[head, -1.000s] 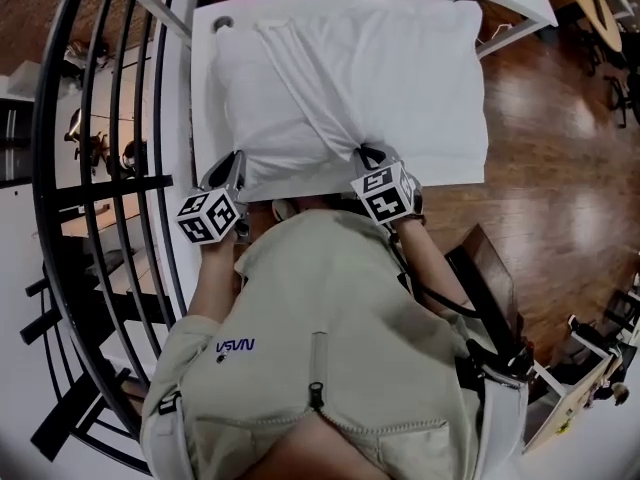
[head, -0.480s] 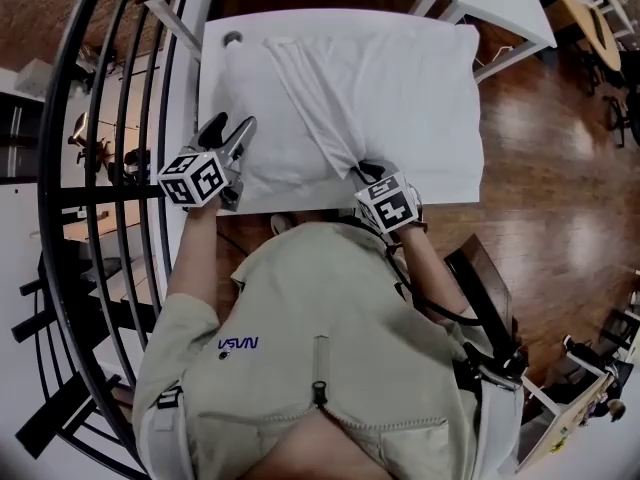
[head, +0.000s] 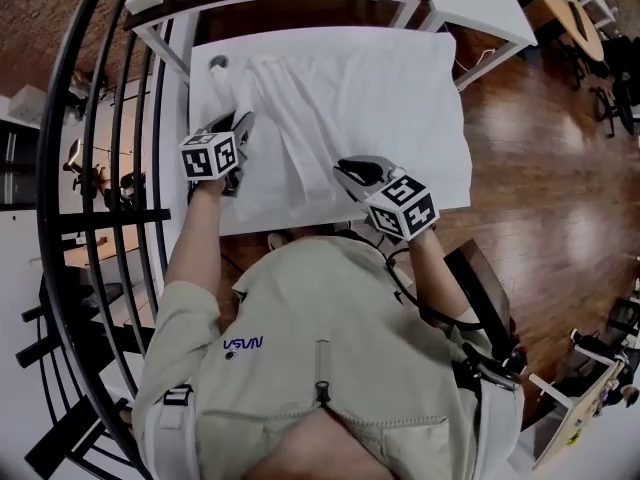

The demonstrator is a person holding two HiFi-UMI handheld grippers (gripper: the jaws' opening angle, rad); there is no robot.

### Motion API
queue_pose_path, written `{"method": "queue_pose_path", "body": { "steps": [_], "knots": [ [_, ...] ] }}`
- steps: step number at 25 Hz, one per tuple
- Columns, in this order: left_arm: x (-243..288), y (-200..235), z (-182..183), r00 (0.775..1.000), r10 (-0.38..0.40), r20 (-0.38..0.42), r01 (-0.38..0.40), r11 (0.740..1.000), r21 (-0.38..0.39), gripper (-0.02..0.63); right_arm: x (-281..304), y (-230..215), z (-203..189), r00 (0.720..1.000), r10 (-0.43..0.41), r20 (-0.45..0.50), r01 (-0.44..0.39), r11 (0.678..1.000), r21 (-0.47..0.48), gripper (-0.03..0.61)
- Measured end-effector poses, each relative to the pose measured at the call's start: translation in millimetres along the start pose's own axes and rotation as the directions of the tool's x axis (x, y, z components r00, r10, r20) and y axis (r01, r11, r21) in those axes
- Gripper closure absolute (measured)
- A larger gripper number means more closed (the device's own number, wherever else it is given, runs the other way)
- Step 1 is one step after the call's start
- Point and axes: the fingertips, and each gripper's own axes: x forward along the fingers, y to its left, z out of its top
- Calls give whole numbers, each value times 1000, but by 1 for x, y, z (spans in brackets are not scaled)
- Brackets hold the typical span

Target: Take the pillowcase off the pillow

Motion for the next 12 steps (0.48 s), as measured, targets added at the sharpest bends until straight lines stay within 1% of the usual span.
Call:
{"method": "queue_pose_path", "body": {
  "steps": [2, 3, 5, 6, 9, 10, 12],
  "knots": [
    [-8, -14, 0, 999, 7, 32, -10, 995, 96, 536, -3, -13, 33, 997, -34, 72, 35, 999, -22, 523],
    [-12, -22, 0, 999, 12, 47, -19, 989, 144, 552, -1, -20, 49, 994, -52, 99, 56, 998, -37, 523],
    [-20, -37, -3, 997, 20, 73, -36, 974, 223, 569, 8, -32, 81, 987, -85, 139, 95, 993, -71, 479],
    [-24, -43, -4, 996, 24, 85, -45, 967, 250, 574, 16, -38, 97, 982, -103, 156, 118, 989, -91, 468],
    [-36, -54, -8, 993, 36, 111, -69, 950, 305, 578, 49, -56, 139, 968, -161, 191, 190, 971, -143, 465],
    [-39, -58, -10, 993, 37, 115, -72, 946, 317, 578, 63, -61, 149, 967, -177, 184, 206, 966, -156, 441],
    [-44, -64, -13, 992, 36, 123, -76, 939, 336, 580, 93, -73, 160, 968, -210, 134, 233, 954, -188, 403]
  ]
}}
